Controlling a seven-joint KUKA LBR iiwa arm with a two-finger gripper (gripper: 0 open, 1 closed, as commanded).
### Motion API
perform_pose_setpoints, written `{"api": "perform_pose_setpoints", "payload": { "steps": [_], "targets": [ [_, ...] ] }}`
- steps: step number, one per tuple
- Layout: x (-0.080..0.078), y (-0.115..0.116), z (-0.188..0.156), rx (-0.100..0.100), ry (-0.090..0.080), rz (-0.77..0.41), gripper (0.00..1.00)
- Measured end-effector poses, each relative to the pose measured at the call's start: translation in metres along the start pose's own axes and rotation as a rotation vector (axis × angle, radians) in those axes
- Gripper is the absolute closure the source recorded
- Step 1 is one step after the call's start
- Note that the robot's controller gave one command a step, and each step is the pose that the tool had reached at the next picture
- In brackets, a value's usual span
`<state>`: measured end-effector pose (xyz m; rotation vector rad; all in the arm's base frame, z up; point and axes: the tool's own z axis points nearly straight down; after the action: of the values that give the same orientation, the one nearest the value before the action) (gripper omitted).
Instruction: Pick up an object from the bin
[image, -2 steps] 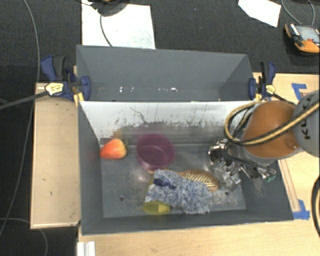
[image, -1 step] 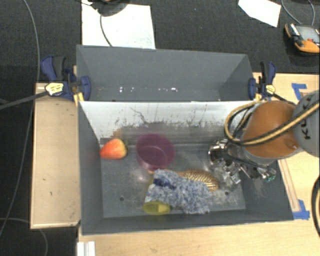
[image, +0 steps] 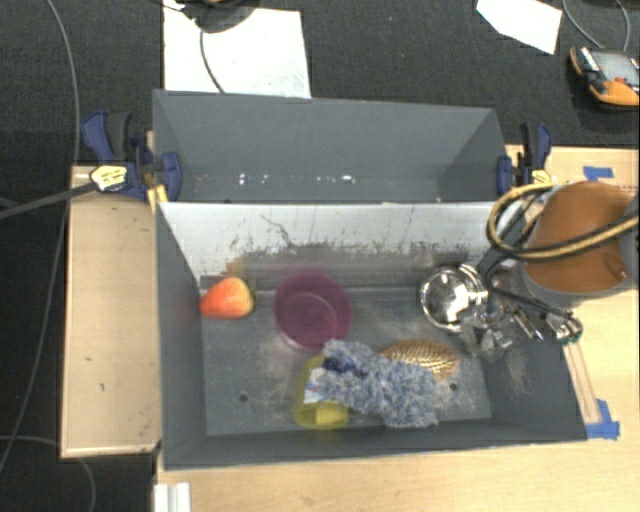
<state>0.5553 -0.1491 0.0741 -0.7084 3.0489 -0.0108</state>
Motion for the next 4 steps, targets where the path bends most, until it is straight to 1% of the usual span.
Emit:
{"api": "perform_pose_setpoints", "payload": {
  "steps": [1, 2, 3, 4],
  "targets": [
    [-0.006, 0.001, -0.002, -0.004, 0.002, -0.036, 1.0],
    [-0.028, 0.011, -0.053, 0.0, -0.006, -0.001, 0.0],
    [-0.027, 0.011, -0.051, -0.002, -0.002, 0.002, 0.0],
    [-0.009, 0.015, 0.002, -0.007, -0.008, -0.417, 0.0]
  ]
}}
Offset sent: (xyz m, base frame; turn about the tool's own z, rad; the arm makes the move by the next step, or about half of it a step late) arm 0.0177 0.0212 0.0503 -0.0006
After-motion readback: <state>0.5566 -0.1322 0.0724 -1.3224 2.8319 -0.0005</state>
